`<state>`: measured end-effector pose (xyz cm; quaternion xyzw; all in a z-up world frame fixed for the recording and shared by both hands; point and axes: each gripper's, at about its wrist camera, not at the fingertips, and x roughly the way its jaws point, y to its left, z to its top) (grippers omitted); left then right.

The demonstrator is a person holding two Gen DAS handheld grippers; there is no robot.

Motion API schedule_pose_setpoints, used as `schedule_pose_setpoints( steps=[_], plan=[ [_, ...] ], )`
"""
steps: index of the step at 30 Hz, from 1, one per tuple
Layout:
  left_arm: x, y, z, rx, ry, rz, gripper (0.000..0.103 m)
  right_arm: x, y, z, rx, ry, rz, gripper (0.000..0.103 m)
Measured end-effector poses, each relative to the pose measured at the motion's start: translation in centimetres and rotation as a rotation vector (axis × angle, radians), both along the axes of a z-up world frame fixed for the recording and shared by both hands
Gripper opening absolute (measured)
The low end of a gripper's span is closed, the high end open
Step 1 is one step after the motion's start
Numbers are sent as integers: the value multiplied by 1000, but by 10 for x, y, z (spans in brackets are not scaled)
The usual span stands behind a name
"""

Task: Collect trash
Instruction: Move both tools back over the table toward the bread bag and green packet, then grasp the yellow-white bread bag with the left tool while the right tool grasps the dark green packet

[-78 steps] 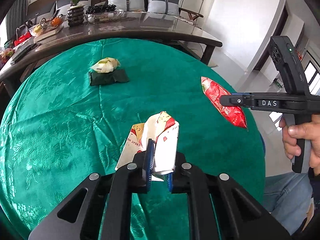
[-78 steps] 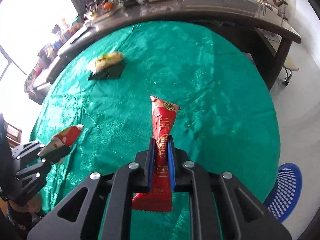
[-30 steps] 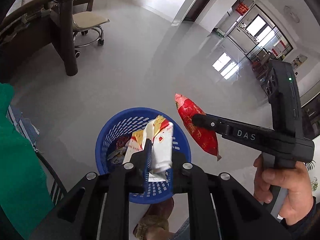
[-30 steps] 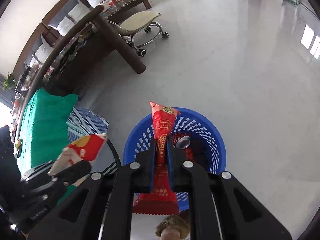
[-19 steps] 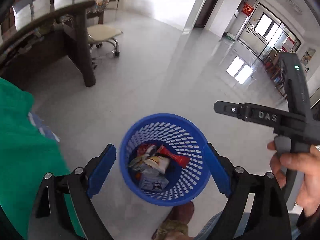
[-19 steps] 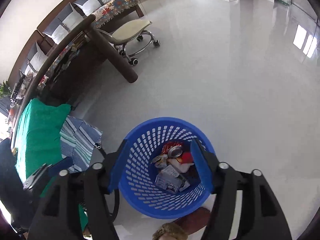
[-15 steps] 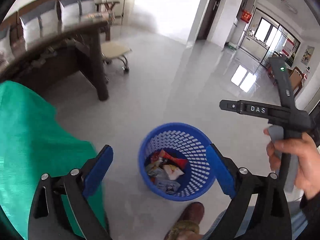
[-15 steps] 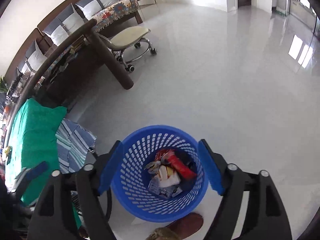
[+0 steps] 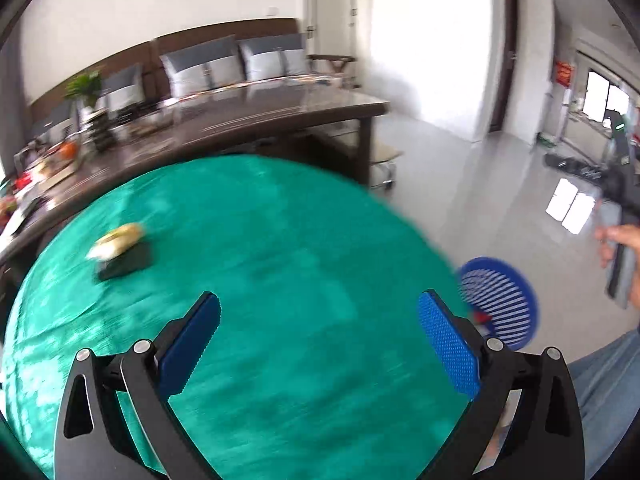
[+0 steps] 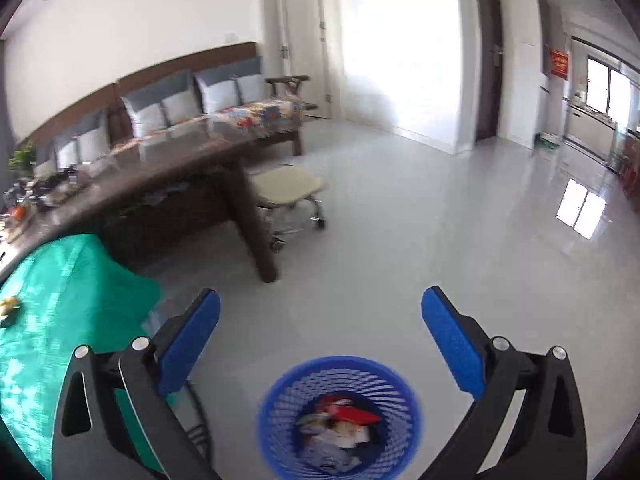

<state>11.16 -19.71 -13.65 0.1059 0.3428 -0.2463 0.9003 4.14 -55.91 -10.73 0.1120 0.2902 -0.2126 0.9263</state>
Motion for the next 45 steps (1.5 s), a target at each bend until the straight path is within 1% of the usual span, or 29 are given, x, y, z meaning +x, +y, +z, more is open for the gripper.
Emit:
schedule_pose_setpoints(
  steps=[2, 4, 6, 8, 9, 11, 14, 15, 17, 19, 21, 24, 27, 29, 30, 31, 32, 33, 34, 35, 36, 38, 39, 41, 42, 44, 45],
  plan=[
    [9, 38, -10, 11, 31, 70, 98, 13, 48, 2, 15, 6, 101, 98],
    [18, 78, -19, 2, 69, 140, 98, 37, 114, -8, 52, 59, 262, 98],
    [24, 108, -24, -9, 90, 187, 98, 61, 187, -25, 80, 135, 426, 99],
    [30, 133, -29, -9, 111, 225, 98, 78, 241, -42, 73, 208, 514, 99],
    [34, 143, -30, -9, 118, 236, 98, 88, 271, -53, 53, 252, 550, 99],
    [37, 160, -33, -15, 132, 245, 98, 102, 316, -72, 33, 302, 615, 99],
    [46, 175, -33, -20, 135, 260, 98, 117, 347, -89, 7, 347, 660, 99],
    [50, 178, -34, -20, 134, 260, 98, 120, 355, -93, -13, 379, 671, 98],
    [62, 184, -32, -21, 132, 258, 98, 121, 362, -90, -14, 354, 672, 99],
    [75, 183, -27, -27, 131, 242, 98, 123, 363, -93, -25, 376, 672, 98],
    [94, 178, -17, -31, 128, 210, 98, 124, 361, -97, -3, 375, 666, 99],
    [129, 164, 1, -30, 120, 172, 98, 124, 364, -97, -12, 376, 664, 98],
    [171, 145, 7, 4, 156, 150, 98, 125, 368, -96, -12, 376, 664, 98],
    [195, 133, 3, 34, 195, 148, 98, 125, 367, -96, -11, 376, 665, 98],
    [207, 127, -2, 63, 214, 151, 97, 125, 367, -96, -11, 376, 665, 98],
    [215, 122, -7, 94, 229, 147, 90, 125, 367, -97, -11, 376, 665, 98],
    [224, 115, -12, 134, 241, 141, 77, 125, 367, -96, -10, 376, 665, 98],
    [229, 111, -17, 158, 258, 133, 70, 125, 367, -96, -10, 376, 665, 98],
    [233, 110, -22, 166, 283, 122, 53, 125, 367, -97, -10, 376, 665, 98],
    [237, 108, -28, 166, 324, 106, 27, 126, 368, -97, -10, 376, 665, 98],
    [239, 110, -32, 166, 344, 100, 27, 126, 368, -97, -10, 376, 665, 98],
    [237, 116, -29, 146, 328, 97, 23, 126, 367, -96, -9, 376, 665, 98],
    [236, 123, -25, 134, 313, 114, 22, 126, 367, -96, -10, 376, 665, 98],
    [238, 140, -17, 112, 275, 170, 22, 125, 367, -96, -10, 376, 665, 98],
    [241, 151, -15, 103, 263, 214, 22, 125, 367, -96, -10, 376, 665, 98],
    [248, 169, -20, 90, 276, 281, 21, 125, 367, -97, -10, 376, 665, 98],
    [251, 176, -26, 85, 296, 296, 21, 125, 367, -96, -9, 376, 665, 98]
  ],
)
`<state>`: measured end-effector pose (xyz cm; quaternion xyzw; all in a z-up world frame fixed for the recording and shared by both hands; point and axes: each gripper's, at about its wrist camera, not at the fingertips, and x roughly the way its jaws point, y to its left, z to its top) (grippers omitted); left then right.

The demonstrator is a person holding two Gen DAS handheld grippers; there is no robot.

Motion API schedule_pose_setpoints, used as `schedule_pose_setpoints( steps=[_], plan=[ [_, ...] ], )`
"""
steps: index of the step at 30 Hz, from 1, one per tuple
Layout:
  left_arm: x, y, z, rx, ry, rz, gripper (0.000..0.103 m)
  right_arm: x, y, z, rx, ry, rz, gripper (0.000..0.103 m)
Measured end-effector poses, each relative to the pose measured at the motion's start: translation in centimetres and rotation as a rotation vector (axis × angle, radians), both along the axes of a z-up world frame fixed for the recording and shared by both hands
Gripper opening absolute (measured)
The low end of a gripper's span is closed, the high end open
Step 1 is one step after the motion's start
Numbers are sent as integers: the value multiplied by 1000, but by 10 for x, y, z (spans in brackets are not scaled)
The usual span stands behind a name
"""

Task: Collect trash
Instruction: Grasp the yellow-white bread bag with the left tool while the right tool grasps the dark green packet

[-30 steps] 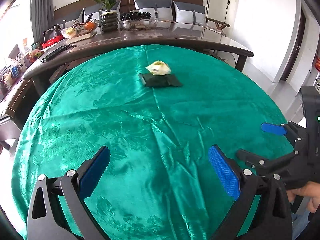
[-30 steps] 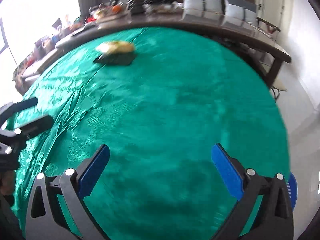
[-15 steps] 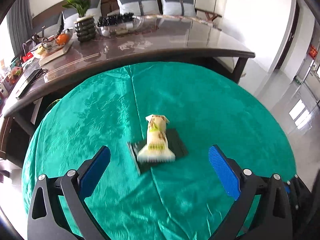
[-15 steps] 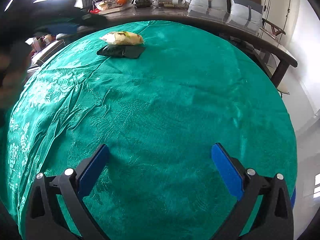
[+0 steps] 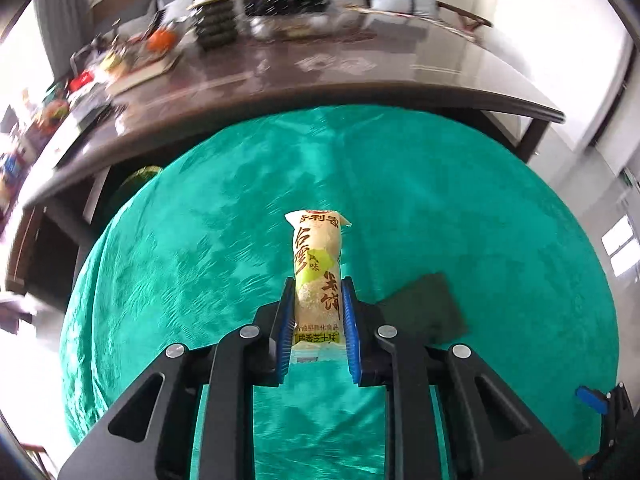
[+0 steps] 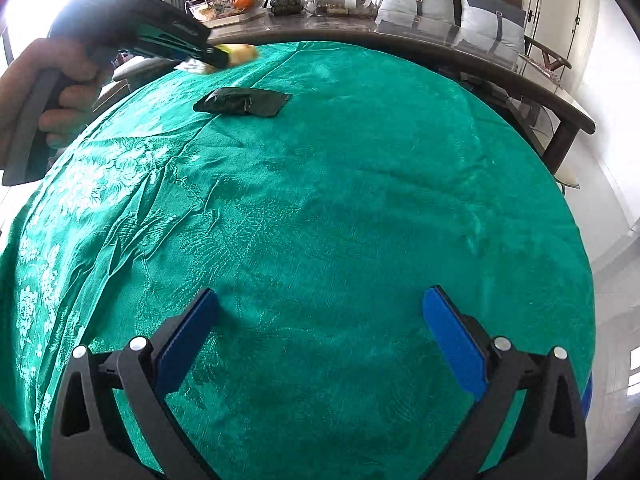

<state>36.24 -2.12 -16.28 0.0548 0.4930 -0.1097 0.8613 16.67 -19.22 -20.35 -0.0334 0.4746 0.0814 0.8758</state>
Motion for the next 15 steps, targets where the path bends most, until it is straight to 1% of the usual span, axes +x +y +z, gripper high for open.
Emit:
schedule_pose_setpoints(
  steps=[2, 4, 5, 7, 8, 9, 10, 11, 12, 13, 14, 15],
  plan=[
    [-1, 5, -16, -9, 31, -10, 21, 0, 0, -1, 0, 0, 0, 98],
    [-11, -1, -22, -9, 23, -53, 19, 0, 0, 0, 0, 0, 0, 98],
    [-19, -6, -22, -23, 12, -88, 19, 0, 0, 0, 0, 0, 0, 98],
    [-39, -19, -18, -98, 16, -186, 19, 0, 0, 0, 1, 0, 0, 98],
    [-53, -27, -15, -123, 24, -243, 19, 0, 0, 0, 1, 0, 0, 98],
    [-71, -36, -13, -137, 30, -302, 19, 0, 0, 0, 1, -1, 0, 98],
    [-83, -39, -11, -141, 30, -322, 18, 0, 0, 0, 1, -1, 0, 98],
    [-95, -38, -10, -151, 32, -313, 18, 0, -1, 0, 2, -1, -1, 98],
    [-104, -34, -9, -177, 33, -291, 18, 0, 0, 0, 3, -1, -1, 99],
    [-111, -26, -8, -206, 31, -253, 18, 1, 1, 0, 3, -1, -1, 99],
    [-116, -17, -7, -215, 25, -206, 18, 1, 1, 0, 3, -1, -1, 99],
    [-124, -6, -5, -205, -2, -151, 18, 1, 2, -1, 3, -1, -1, 99]
  ],
)
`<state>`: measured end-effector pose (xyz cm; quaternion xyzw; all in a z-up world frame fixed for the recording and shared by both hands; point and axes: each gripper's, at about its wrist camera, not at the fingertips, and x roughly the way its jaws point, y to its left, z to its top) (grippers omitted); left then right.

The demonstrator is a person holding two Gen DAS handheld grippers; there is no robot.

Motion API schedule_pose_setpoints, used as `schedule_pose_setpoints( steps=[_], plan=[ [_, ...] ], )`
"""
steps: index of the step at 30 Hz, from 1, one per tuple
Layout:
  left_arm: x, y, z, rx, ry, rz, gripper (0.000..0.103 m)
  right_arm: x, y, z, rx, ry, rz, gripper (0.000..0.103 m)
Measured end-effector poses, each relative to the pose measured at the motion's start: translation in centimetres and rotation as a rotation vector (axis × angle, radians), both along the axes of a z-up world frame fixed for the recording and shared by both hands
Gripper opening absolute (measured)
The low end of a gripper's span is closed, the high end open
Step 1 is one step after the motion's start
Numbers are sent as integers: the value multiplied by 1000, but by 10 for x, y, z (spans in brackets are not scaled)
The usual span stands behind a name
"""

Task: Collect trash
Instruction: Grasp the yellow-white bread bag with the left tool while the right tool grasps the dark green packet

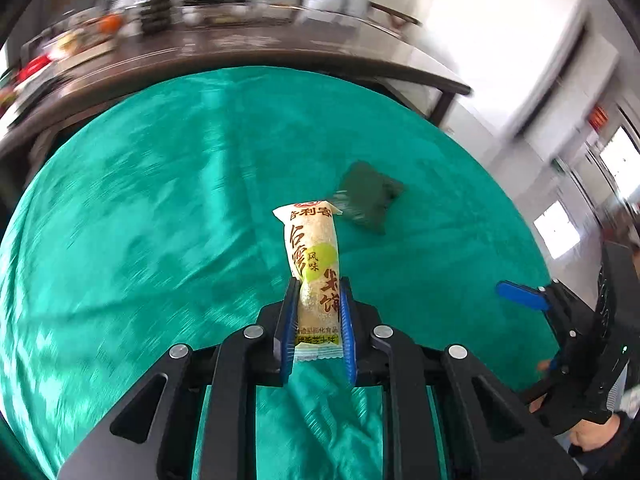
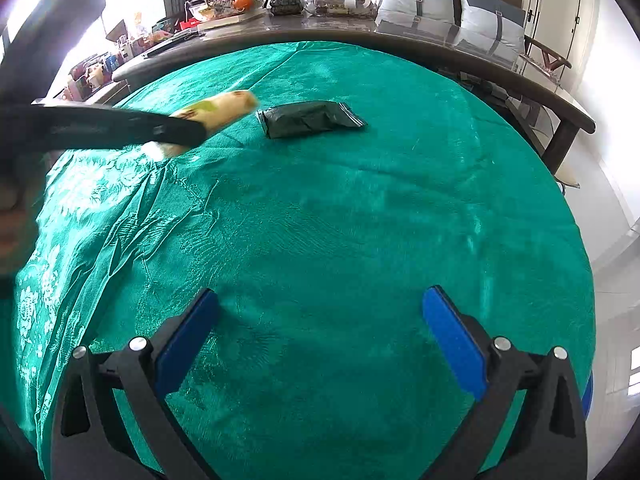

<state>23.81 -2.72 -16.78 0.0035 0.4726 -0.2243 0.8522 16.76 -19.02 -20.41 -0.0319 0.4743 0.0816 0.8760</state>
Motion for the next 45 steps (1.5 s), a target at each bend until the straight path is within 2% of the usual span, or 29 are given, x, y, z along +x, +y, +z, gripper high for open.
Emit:
schedule_pose_setpoints(
  steps=[2, 4, 6, 9, 13, 16, 19, 20, 21, 22, 23, 24, 28, 31, 34, 37, 40, 42, 43, 44, 45],
  plan=[
    [-12, 13, 2, 35, -49, 85, 18, 0, -1, 0, 1, 0, 0, 99],
    [-22, 34, 2, 12, -67, 168, 18, 1, -1, 1, 12, 2, -12, 99],
    [-28, 51, -2, -13, -73, 233, 18, 6, -4, 5, 54, 31, -69, 99],
    [-25, 60, -6, -8, -87, 271, 18, 37, -2, 15, 194, 91, -146, 99],
    [-27, 67, -8, -9, -101, 274, 18, 93, 7, 15, 291, 150, -288, 98],
    [-32, 65, -17, 19, -109, 264, 18, 123, 13, 12, 278, 134, -402, 98],
    [-37, 63, -23, 33, -106, 247, 19, 146, 30, 9, 170, 116, -440, 98],
    [-37, 63, -23, 29, -112, 240, 19, 149, 37, 7, 107, 106, -433, 97],
    [-38, 63, -22, 23, -115, 236, 19, 149, 45, 5, 16, 82, -421, 86],
    [-38, 64, -22, 20, -113, 236, 19, 146, 49, 6, -7, 46, -396, 81],
    [-39, 64, -22, 12, -108, 235, 19, 140, 49, 7, -5, 7, -362, 61],
    [-40, 65, -22, -3, -99, 230, 19, 135, 49, 7, -13, -9, -332, 47],
    [-51, 55, -16, -40, -93, 189, 19, 103, 32, 9, -10, -21, -186, 45],
    [-58, 39, -10, -103, -69, 146, 19, 62, -1, 10, 22, -20, -71, 45],
    [-67, 12, -5, -119, -67, 102, 19, 21, -31, 14, 64, -12, 33, 45],
    [-72, -20, -7, -89, -71, 68, 19, -4, -47, 11, 40, -19, 62, 46],
    [-71, -43, -13, -41, -83, 58, 20, -9, -57, 11, 44, -37, 24, 49],
    [-68, -50, -17, 3, -92, 66, 36, -4, -55, 10, 71, -30, 10, 66],
    [-66, -50, -19, 17, -88, 81, 62, -3, -53, 10, 74, -28, 10, 71],
    [-66, -48, -19, 23, -89, 101, 79, -2, -52, 8, 68, -16, 7, 81],
    [-67, -45, -20, 25, -96, 124, 81, 0, -47, 7, 40, -15, 16, 83]
  ],
)
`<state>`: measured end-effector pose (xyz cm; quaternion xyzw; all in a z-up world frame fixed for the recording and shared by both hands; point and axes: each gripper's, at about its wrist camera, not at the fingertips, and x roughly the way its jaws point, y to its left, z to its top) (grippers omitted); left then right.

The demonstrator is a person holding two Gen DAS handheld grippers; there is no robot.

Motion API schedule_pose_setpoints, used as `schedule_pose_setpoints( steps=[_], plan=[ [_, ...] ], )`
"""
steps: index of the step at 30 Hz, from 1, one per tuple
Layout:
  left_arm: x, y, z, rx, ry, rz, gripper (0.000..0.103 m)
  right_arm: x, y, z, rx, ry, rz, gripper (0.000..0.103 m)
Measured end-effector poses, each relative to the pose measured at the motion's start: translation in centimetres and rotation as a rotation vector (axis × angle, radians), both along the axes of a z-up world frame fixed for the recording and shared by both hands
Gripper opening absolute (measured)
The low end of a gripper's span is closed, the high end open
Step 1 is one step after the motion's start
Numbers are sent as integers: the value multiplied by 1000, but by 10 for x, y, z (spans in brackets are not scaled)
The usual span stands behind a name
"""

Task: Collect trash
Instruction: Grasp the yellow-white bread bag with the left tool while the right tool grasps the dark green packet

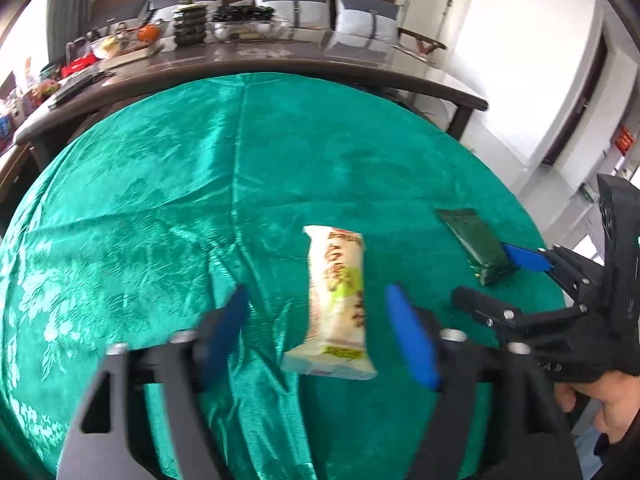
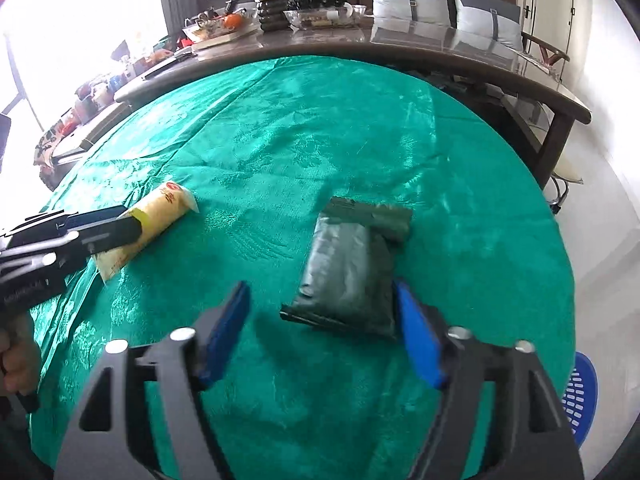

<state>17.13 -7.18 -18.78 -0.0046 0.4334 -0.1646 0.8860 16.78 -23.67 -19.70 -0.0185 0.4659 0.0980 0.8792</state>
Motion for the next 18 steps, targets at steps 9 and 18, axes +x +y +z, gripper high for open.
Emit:
schedule_pose_setpoints(
  steps=[9, 18],
  plan=[
    [-12, 20, -9, 52, 38, -4, 88, -5, -6, -1, -6, 8, -5, 88],
    [-8, -16, 13, 131, 5, -157, 83, 9, -21, 26, 88, 113, -3, 79]
  ],
)
